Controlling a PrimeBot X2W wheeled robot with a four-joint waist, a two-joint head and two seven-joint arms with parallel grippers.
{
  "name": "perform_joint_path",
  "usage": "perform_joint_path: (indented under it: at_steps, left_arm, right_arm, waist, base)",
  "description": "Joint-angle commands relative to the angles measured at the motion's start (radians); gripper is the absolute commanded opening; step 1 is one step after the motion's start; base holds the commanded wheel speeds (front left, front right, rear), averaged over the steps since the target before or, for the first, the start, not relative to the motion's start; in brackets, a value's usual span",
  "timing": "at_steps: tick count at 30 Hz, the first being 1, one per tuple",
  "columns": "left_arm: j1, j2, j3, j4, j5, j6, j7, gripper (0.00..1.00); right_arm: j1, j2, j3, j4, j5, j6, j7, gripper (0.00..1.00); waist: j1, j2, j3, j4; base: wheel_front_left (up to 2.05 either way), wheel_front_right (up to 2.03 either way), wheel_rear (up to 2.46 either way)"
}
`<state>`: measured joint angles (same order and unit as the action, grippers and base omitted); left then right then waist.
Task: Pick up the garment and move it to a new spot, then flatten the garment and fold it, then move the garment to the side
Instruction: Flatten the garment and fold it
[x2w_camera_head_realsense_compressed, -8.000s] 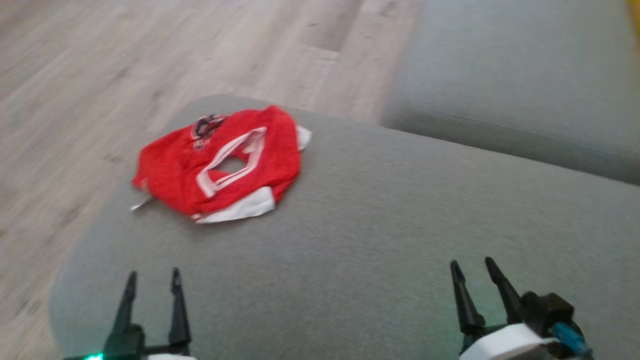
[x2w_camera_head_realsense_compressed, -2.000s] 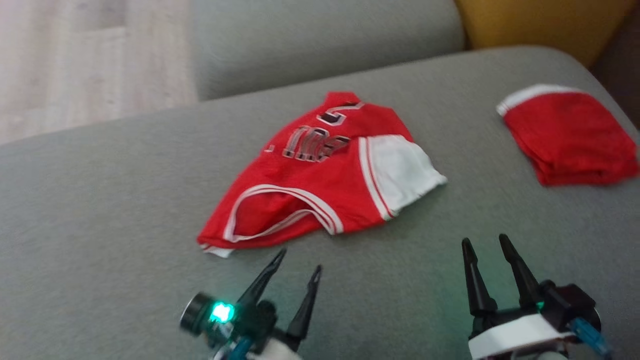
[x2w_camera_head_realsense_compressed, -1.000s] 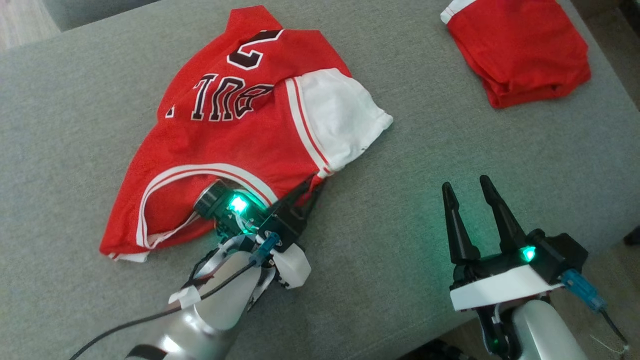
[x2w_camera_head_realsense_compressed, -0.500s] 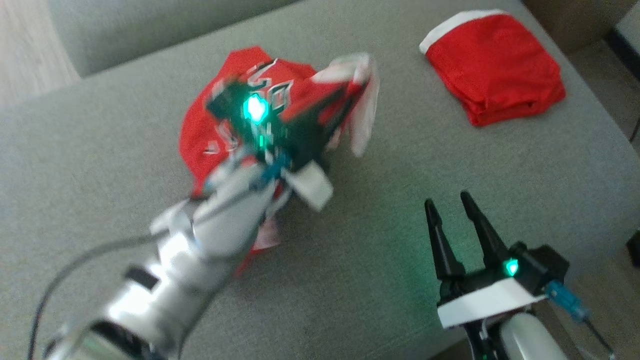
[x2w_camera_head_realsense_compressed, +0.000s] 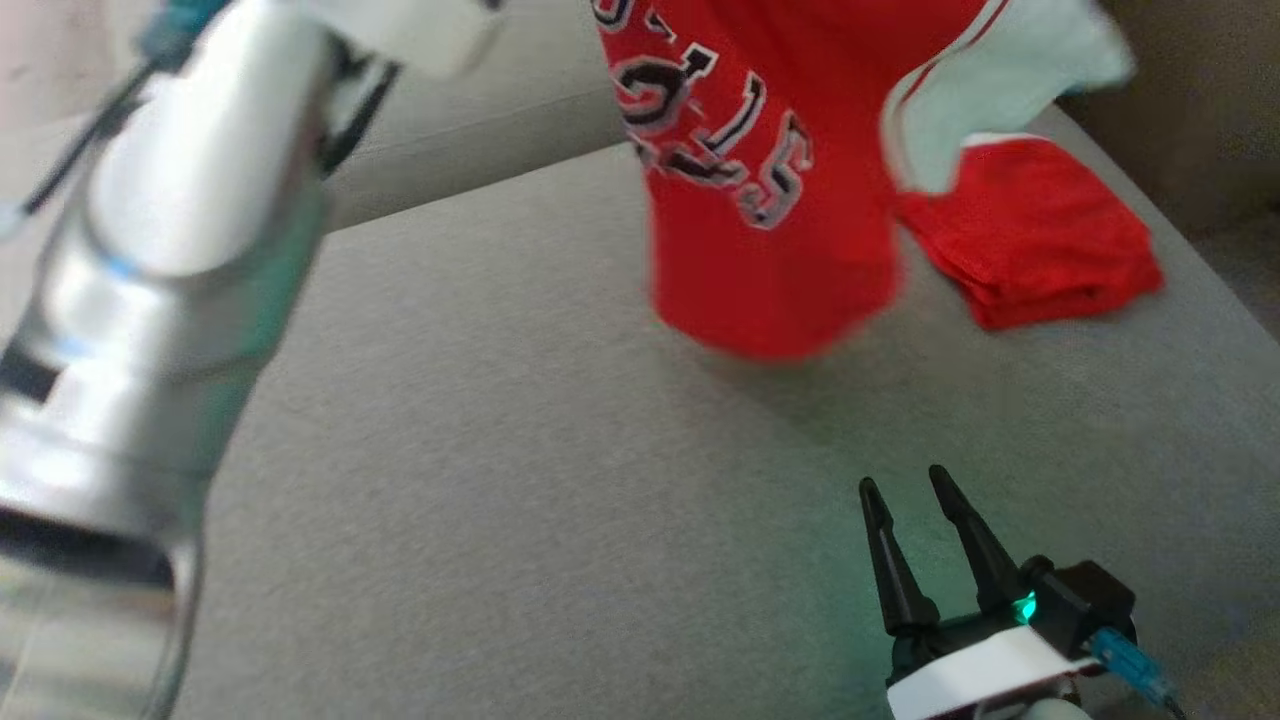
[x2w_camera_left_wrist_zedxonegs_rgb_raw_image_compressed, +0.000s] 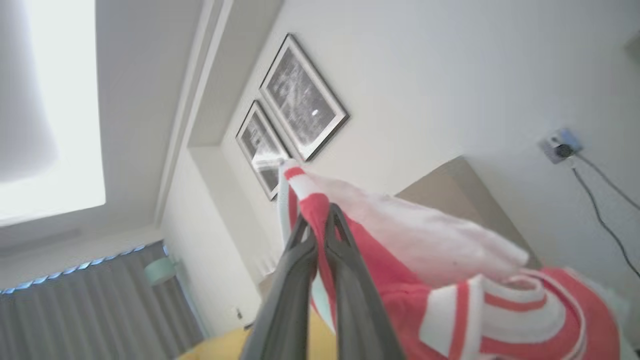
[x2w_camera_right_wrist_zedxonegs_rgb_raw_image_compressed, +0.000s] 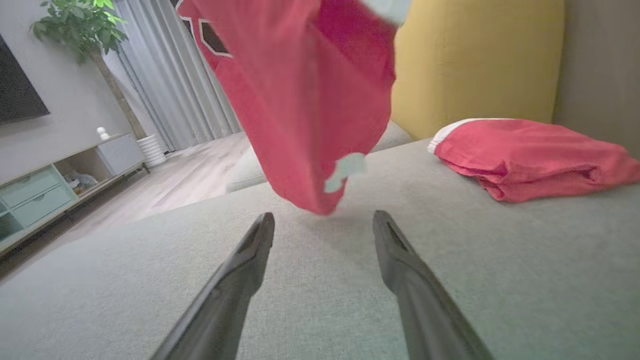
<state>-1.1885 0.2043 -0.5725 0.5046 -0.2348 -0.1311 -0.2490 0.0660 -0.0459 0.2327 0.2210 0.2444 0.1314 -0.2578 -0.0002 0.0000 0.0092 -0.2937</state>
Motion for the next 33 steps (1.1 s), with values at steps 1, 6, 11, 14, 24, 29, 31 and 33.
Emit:
perform_joint_path:
  at_steps: [1,6,11,14,24,29,31,33]
  left_arm:
    - [0.06,0.086,0.053,-0.03,-0.04,0.002,0.032,0.0]
    - [0.298,0.159,0.085,-0.052,-0.131,0.008,0.09,0.08]
    - [0.58,0.24,0.117,-0.005,-0.194,0.058,0.117,0.66]
    - [0.675,0.269,0.143,0.044,-0.201,0.112,0.085,1.0]
    - [0.711,0.278,0.138,-0.039,-0.14,0.183,0.007,1.0]
    - [0.629,0.259,0.068,-0.14,-0.099,0.124,0.032,1.0]
    - [0.583,0.25,0.025,-0.18,-0.083,0.08,0.071,1.0]
    - [0.533,0.241,-0.02,-0.209,-0.068,0.047,0.119,1.0]
  right_arm:
    - [-0.022,-0.004,0.019,-0.04,-0.011,-0.001,-0.004,1.0]
    - [-0.016,-0.004,0.009,-0.043,-0.025,-0.001,-0.004,1.0]
    - [-0.032,-0.004,0.001,-0.043,-0.044,-0.001,-0.004,1.0]
    - [-0.048,-0.004,-0.003,-0.042,-0.052,-0.001,-0.004,1.0]
    - [-0.049,-0.004,-0.029,-0.034,-0.07,-0.001,-0.004,1.0]
    - [-0.061,-0.004,-0.024,-0.035,-0.062,-0.001,-0.004,1.0]
    - [-0.067,-0.004,-0.019,-0.038,-0.057,-0.001,-0.004,1.0]
    - [-0.076,-0.004,-0.015,-0.041,-0.051,-0.001,-0.004,1.0]
  waist:
    - [0.0002,0.0,-0.011,0.059]
    - [0.0002,0.0,0.006,0.111]
    - [0.0002,0.0,0.065,0.152]
    - [0.0002,0.0,0.094,0.159]
    - [0.0002,0.0,0.114,0.162]
    - [0.0002,0.0,0.117,0.129]
    - [0.0002,0.0,0.125,0.109]
    - [0.0002,0.0,0.137,0.086]
  base:
    - [0.0,0.0,0.0]
    - [0.0,0.0,0.0]
    - [0.0,0.0,0.0]
    - [0.0,0.0,0.0]
    - [0.0,0.0,0.0]
    - [0.0,0.0,0.0]
    - [0.0,0.0,0.0]
    - [0.0,0.0,0.0]
